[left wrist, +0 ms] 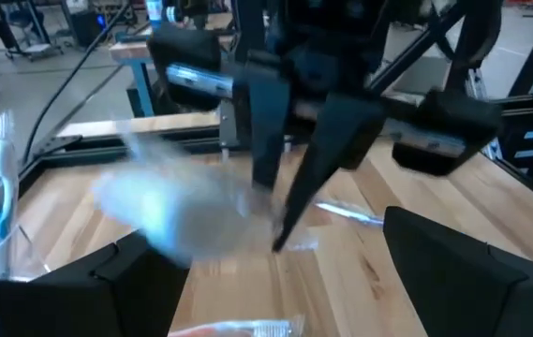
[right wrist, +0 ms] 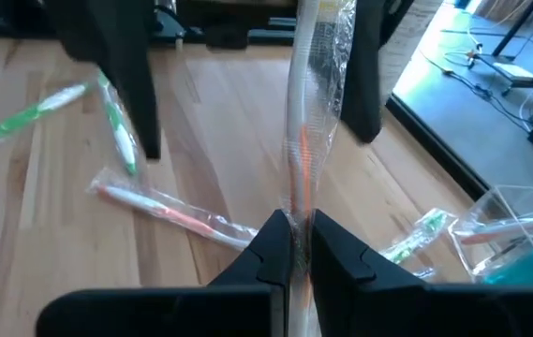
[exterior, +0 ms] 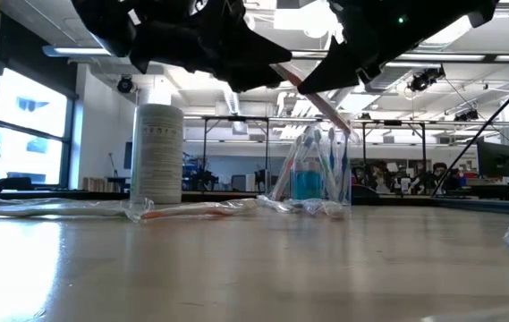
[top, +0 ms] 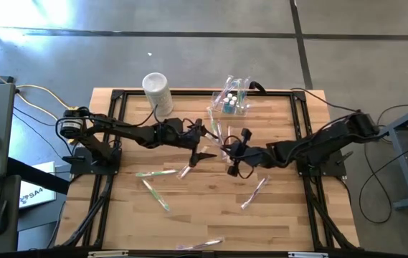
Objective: Pick & Place toothbrushing station
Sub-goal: Put the orange toothbrush into the transparent organizer
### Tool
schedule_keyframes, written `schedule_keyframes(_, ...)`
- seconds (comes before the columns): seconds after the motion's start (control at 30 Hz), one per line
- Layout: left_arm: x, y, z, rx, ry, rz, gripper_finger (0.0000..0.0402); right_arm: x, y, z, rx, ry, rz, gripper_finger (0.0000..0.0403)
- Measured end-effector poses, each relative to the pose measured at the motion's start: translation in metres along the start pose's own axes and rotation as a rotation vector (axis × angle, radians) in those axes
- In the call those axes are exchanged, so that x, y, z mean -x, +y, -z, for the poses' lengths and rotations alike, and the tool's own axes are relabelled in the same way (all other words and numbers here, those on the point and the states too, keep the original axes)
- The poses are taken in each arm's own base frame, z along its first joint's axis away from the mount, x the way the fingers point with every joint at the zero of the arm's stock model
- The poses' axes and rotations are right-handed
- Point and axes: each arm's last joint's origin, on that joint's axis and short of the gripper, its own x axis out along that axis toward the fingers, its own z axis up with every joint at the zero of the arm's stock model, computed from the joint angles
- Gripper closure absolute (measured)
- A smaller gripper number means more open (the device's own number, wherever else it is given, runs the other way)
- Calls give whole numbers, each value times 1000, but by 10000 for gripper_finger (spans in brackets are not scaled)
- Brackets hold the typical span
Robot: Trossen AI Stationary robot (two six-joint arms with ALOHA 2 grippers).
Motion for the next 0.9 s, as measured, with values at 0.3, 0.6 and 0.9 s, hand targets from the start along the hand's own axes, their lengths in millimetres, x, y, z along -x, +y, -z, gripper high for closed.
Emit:
schedule_keyframes(0.3, 0, 1, -2, -3, -19, -11, 132, -4, 1, 2, 2, 13, -19, 390)
schedule_keyframes(0.6, 0, 1, -1, -15, -13, -15, 286, -5, 1, 3, 7, 18, -17, 390)
schedule_keyframes(0.9, 0, 0, 0, -35, 4, 1, 389, -5, 2, 4, -16, 28, -59, 336)
